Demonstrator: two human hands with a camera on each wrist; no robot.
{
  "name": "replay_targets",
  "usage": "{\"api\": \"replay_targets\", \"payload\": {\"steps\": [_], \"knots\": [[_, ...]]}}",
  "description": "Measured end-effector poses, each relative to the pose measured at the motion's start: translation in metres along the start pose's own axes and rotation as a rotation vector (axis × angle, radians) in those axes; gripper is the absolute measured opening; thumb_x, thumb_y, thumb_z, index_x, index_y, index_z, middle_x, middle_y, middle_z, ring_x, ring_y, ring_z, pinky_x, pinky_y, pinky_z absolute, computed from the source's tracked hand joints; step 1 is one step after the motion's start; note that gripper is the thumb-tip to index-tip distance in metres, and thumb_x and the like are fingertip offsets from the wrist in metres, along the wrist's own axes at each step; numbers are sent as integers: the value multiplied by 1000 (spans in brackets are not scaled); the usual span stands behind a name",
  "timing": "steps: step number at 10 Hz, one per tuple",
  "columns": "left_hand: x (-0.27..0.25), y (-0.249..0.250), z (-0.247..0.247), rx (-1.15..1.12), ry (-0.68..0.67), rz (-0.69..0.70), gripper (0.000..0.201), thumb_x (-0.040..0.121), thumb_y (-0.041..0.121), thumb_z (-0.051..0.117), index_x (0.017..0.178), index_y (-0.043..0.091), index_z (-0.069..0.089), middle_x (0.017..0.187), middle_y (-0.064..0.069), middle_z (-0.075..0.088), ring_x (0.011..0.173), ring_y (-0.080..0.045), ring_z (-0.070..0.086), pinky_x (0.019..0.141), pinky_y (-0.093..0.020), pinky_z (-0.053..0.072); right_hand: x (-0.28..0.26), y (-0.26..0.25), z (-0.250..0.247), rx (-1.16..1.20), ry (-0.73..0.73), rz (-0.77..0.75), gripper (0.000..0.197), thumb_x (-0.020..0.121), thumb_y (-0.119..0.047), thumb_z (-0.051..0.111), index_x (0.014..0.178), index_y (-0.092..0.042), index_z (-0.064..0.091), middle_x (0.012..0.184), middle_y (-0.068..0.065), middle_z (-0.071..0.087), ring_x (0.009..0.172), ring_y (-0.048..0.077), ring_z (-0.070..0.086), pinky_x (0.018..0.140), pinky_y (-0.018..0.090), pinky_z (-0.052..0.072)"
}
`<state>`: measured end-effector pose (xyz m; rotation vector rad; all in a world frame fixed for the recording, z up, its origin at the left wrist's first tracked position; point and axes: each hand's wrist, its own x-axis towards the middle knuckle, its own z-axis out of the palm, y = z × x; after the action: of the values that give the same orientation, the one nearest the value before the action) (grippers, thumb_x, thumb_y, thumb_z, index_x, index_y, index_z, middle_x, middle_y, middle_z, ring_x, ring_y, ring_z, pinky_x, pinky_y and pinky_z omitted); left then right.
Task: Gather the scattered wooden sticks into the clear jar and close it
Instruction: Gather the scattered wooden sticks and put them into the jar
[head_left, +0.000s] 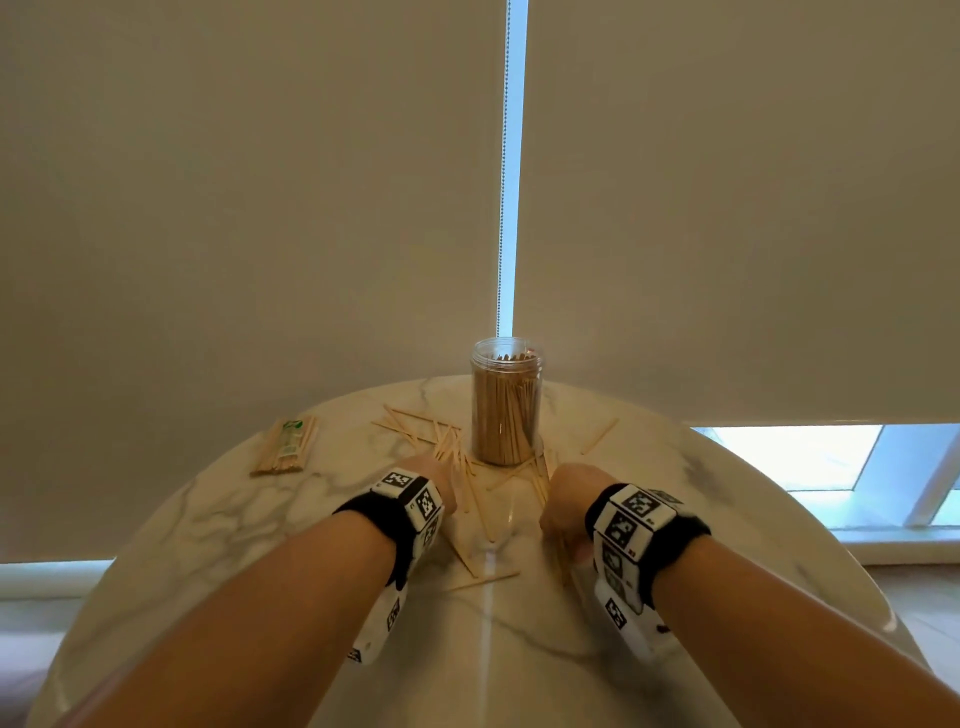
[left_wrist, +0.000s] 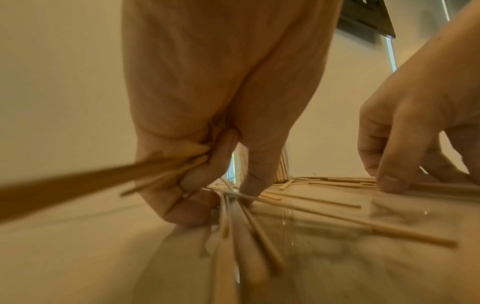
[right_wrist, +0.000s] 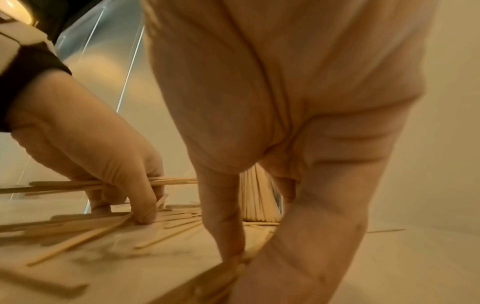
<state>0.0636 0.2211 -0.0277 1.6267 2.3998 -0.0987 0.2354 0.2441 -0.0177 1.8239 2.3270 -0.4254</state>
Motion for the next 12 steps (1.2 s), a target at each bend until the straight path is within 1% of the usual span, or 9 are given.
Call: {"api": "replay_targets", "payload": {"steps": [1,2,4,6,7,8,9,10,12], "knots": [[-14,-8,4,-23,37,33,48,94,46,61,123,7,61,122,-8,65,113,-23,62,91,-29,50,-20,-1,7,-22,19,12,27,93,-32,65,105,-7,66,114,9,71,105,25,68,83,29,53],[-28,-13,9,-42,40,24,45,95,41,62,125,7,62,124,-8,65,113,-22,62,88,-27,49,-35,-2,9,2,28,16,31,95,-19,62,120,-3,65,112,10,67,105,25,65,86,28,50],[-50,-14,11,-73,52,36,34,93,26,64,122,7,62,123,-9,66,110,-22,64,84,-26,50,-56,2,18,58,-30,6,22,97,-23,58,103,-4,67,120,12,69,110,27,67,93,30,54],[-63,-27,13,-197,14,3,30,96,30,55,110,6,66,110,-11,66,107,-25,64,76,-27,43,-79,0,20,70,14,38,10,94,-13,59,94,-6,66,105,7,71,102,24,67,73,24,47],[-69,-33,7,-379,-4,-2,25,100,25,50,90,7,64,91,-6,62,94,-22,65,70,-24,46,-86,6,16,186,-21,4,21,90,-10,64,107,2,69,80,5,62,87,23,64,74,25,51],[-66,-34,6,-767,18,-5,25,96,15,49,77,8,63,74,-2,66,64,-18,63,61,-23,55,-80,15,14,543,40,-63,19,85,-8,69,100,3,70,100,19,72,93,29,70,86,40,59],[-68,-24,4,-1144,-1,-22,22,92,12,49,78,4,64,72,-9,64,65,-24,58,75,-42,58,-83,10,8,881,135,-125,4,86,-1,67,89,2,68,83,16,69,72,23,69,75,40,63],[-74,-10,-3,-1296,-42,26,17,93,14,49,83,10,62,80,-8,59,68,-20,51,63,-34,50,-89,-6,0,1095,188,-227,3,90,0,66,88,2,67,75,9,68,62,17,69,66,33,63],[-68,6,-7,-1480,30,162,20,95,19,47,105,11,63,90,-10,68,83,-30,70,70,-39,59,-63,-40,-3,1169,316,-308,11,93,-14,69,98,-7,62,84,8,72,65,16,73,61,31,62]]}}
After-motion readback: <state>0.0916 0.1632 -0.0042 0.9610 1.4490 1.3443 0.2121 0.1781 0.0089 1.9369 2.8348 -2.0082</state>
